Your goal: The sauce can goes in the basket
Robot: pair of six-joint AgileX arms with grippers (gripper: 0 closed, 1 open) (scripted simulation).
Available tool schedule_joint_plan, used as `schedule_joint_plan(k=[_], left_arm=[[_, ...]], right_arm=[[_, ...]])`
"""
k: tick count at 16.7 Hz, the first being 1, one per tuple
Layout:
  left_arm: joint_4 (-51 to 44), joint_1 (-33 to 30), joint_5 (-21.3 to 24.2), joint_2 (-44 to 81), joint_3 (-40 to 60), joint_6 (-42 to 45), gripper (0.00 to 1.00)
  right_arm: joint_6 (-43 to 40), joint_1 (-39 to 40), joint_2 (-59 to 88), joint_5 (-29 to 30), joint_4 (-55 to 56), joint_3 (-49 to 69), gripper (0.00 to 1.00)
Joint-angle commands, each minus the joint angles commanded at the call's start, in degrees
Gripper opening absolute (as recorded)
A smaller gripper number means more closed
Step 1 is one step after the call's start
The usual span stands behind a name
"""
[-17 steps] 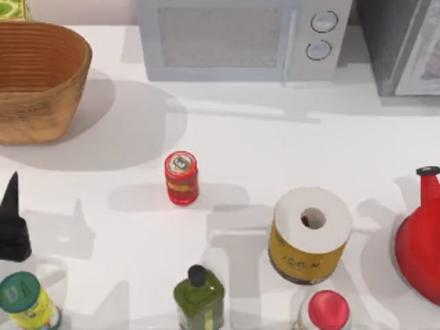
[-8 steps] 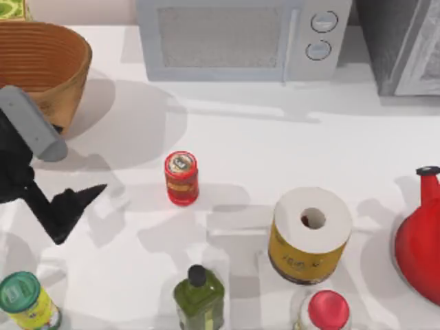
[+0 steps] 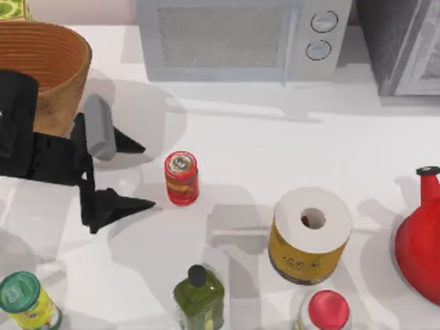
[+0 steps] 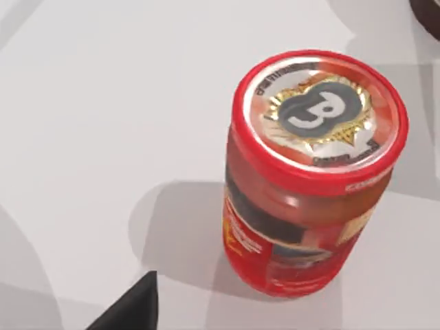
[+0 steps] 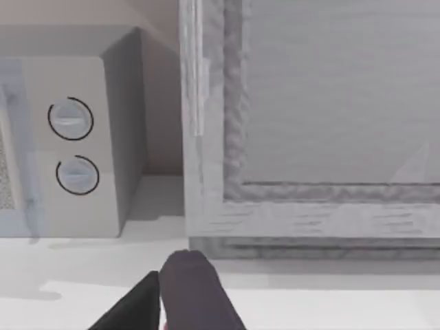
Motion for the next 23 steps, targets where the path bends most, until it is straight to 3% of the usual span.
schedule_joint_plan(k=[4, 10, 23], left_arm=[[-0.5, -0.2, 4.3, 6.8, 4.8, 4.8, 1.00], [-0.4, 0.0, 4.4, 6.8, 4.8, 4.9, 1.00], [20.3, -9.7, 0.3, 14.1, 4.1, -10.2, 1.00]], right_arm=[[0.0, 0.0, 0.0, 0.0, 0.0, 0.0, 1.00], [0.0, 0.0, 0.0, 0.0, 0.0, 0.0, 1.00], [0.0, 0.0, 0.0, 0.0, 0.0, 0.0, 1.00]])
